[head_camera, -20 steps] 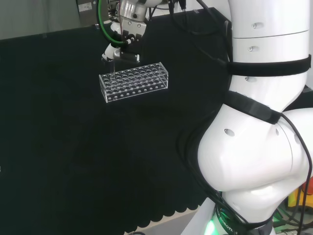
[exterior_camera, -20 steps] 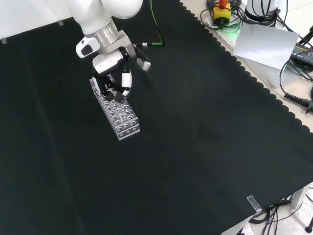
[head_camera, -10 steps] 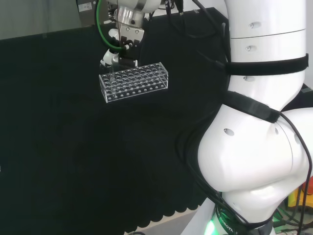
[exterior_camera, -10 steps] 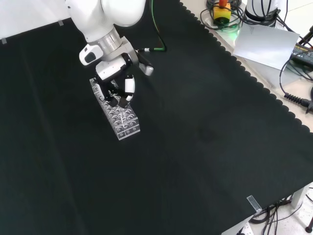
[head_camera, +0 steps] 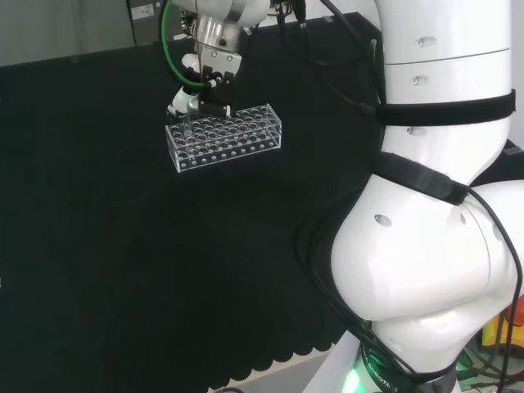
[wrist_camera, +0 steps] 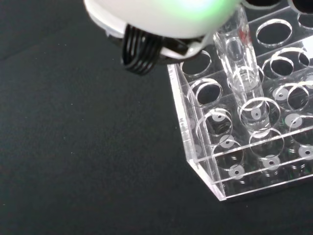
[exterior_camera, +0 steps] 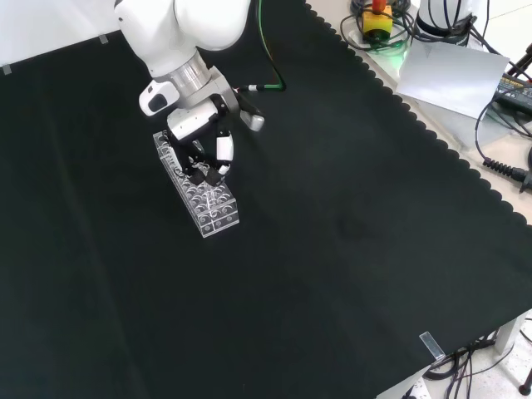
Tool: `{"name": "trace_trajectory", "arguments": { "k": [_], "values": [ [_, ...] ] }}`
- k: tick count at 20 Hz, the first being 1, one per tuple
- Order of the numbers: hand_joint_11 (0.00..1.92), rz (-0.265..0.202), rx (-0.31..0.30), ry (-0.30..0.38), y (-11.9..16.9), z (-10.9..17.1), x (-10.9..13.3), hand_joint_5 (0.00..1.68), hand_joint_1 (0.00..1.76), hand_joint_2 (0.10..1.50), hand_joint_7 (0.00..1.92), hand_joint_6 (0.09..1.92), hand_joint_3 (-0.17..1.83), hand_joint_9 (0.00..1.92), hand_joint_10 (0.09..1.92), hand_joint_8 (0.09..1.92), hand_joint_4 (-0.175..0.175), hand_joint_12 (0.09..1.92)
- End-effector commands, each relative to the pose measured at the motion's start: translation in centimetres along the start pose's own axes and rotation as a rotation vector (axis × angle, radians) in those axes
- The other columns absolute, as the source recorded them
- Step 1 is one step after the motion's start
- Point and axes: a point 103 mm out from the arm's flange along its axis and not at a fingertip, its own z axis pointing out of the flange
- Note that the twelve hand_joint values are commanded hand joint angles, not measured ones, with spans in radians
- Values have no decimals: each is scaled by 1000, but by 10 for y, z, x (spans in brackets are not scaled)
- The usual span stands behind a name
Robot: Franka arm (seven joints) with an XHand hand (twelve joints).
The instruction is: Put the test tube back in the rack.
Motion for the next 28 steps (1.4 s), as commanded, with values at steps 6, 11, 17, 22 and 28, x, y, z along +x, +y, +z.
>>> {"name": "trace_trajectory", "arguments": {
  "k": [6, 11, 17, 22, 28],
  "values": [
    [592, -51, 145, 126, 6, -5, 6, 834, 1100, 583, 956, 549, 630, 1032, 687, 752, -67, 1410],
    [397, -89, 143, 152, 4, -16, 10, 615, 1061, 575, 602, 661, 627, 729, 843, 916, -18, 1493],
    [358, -143, 102, 183, -10, -52, 18, 558, 1063, 572, 527, 655, 618, 664, 858, 922, -7, 1509],
    [348, -199, 56, 185, -30, -96, 31, 540, 1063, 572, 498, 644, 613, 634, 856, 920, -5, 1512],
    [336, -286, -6, 167, -59, -155, 51, 526, 1062, 575, 473, 632, 607, 605, 865, 924, -5, 1516]
  ]
}}
